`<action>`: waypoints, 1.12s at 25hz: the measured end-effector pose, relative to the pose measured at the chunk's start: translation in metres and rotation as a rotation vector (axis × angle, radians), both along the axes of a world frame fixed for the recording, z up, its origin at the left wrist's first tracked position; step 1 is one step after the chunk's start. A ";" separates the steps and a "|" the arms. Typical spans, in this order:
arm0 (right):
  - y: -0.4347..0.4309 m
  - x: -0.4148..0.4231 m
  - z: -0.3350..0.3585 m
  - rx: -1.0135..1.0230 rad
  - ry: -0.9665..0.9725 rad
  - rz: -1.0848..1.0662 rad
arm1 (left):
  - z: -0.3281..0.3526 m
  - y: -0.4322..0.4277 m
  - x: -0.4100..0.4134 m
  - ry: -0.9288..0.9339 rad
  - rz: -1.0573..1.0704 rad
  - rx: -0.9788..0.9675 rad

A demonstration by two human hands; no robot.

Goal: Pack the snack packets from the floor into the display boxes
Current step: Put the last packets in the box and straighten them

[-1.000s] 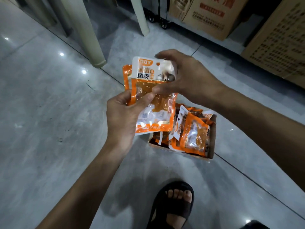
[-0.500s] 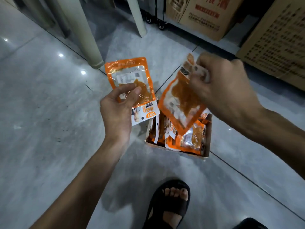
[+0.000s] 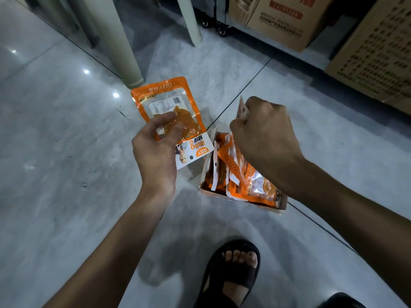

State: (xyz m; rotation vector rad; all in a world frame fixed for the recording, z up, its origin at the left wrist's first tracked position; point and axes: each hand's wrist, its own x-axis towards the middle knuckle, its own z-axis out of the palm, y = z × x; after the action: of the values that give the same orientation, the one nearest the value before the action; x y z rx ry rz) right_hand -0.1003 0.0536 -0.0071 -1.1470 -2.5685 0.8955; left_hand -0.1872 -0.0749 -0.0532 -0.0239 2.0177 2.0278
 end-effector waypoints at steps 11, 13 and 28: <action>0.000 -0.015 0.008 -0.084 0.051 -0.034 | 0.001 0.002 0.004 0.040 -0.004 0.010; -0.002 -0.013 0.006 -0.094 0.078 -0.030 | 0.001 0.001 0.004 0.039 -0.003 0.014; -0.014 -0.005 -0.073 -0.158 -0.146 0.080 | 0.000 -0.001 0.006 0.086 -0.014 0.036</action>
State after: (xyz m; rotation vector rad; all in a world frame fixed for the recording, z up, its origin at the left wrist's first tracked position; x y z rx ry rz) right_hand -0.1050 0.0399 -0.0801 -1.1999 -2.7187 1.0881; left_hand -0.1815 -0.0757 -0.0534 0.0859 2.0250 2.0902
